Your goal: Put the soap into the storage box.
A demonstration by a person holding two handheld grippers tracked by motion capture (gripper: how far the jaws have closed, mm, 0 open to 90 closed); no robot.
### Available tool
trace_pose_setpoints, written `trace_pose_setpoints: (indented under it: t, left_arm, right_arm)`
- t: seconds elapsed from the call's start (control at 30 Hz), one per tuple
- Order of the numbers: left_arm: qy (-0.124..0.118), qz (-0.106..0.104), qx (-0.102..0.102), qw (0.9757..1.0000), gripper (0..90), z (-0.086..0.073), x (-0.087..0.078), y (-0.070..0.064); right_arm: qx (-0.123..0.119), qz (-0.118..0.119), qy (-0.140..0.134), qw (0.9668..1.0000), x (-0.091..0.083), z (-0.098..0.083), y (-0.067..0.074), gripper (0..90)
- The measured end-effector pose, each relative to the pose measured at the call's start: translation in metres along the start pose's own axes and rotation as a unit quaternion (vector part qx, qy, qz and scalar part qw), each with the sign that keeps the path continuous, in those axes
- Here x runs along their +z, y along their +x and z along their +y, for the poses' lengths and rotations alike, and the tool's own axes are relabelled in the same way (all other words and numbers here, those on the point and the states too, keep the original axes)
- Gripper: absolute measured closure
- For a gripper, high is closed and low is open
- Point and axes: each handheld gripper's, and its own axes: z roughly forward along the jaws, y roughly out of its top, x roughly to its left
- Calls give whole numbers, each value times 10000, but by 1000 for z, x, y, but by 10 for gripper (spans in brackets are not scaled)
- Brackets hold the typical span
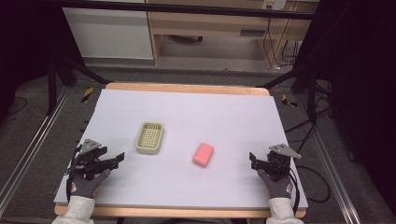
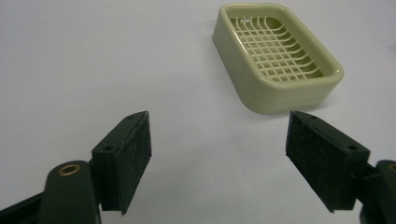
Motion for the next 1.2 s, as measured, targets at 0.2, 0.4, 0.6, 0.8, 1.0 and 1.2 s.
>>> trace_pose_setpoints:
  t: [0.2,0.4,0.6,0.8,1.0,1.2]
  left_arm:
    - [-56,-53,39,10000,235,2,-2,-7]
    - [-26,-99,111,9999,231,5,-2,-16]
    - [-55,-169,137,9997,233,7,-3,-22]
    - [-34,-249,224,9994,234,9,-3,-31]
    - [-28,-309,270,9992,234,11,-2,-39]
    - [-76,-355,328,9988,232,16,-1,-47]
  right_arm:
    - [-156,0,49,9999,0,-1,5,85]
    - [-242,-25,66,9997,-1,-1,8,82]
    - [-233,-14,65,9997,-1,-1,8,81]
    - [-244,-24,26,9997,-3,-1,9,79]
    - [-237,-22,25,9997,-4,-1,9,77]
    - [-189,-37,58,9998,-3,-1,9,78]
